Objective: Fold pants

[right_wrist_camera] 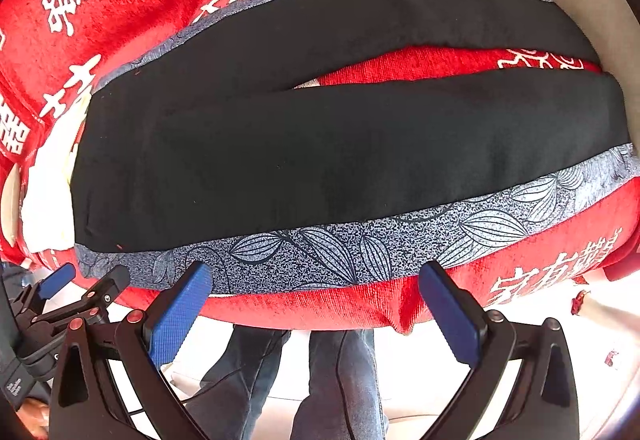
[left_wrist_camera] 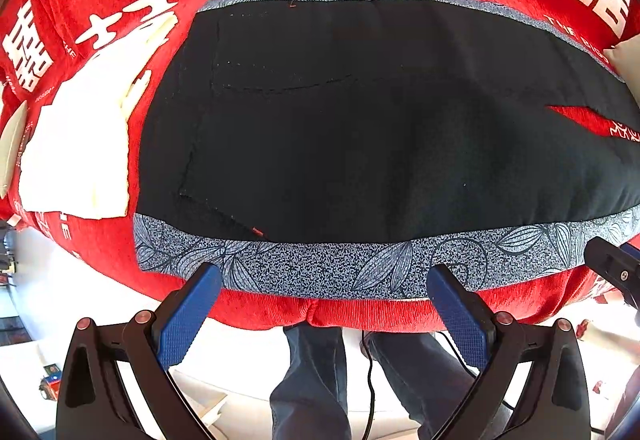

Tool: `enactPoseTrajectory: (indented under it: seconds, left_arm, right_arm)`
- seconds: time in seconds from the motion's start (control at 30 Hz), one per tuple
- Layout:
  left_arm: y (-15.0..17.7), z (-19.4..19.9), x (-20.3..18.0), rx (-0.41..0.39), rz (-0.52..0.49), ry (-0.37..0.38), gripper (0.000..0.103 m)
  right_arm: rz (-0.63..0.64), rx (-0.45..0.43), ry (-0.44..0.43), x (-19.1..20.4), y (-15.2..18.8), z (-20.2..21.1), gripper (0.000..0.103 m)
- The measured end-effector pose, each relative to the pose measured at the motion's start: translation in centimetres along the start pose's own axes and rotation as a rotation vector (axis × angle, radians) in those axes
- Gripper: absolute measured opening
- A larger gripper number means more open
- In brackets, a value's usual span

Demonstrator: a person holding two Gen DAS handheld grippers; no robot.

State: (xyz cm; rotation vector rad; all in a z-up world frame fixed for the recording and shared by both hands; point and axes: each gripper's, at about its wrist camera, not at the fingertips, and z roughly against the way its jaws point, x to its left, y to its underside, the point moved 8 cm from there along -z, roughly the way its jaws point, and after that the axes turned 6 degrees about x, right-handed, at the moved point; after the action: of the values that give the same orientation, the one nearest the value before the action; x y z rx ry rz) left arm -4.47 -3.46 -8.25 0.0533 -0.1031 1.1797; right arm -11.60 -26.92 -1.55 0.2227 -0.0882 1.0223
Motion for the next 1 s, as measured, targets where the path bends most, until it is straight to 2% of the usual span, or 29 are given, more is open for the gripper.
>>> enactPoseTrajectory:
  seconds: [0.5, 1.0]
  left_arm:
    - [0.3, 0.6, -0.2, 0.002, 0.016, 0.004, 0.103]
    - [0.4, 0.1, 0.8, -0.004, -0.013, 0.018, 0.103]
  right_arm:
    - [0.013, -0.001, -0.005, -0.4, 0.1, 0.0, 0.103]
    - [0.019, -0.009, 0.033, 0.8, -0.4, -0.7, 0.103]
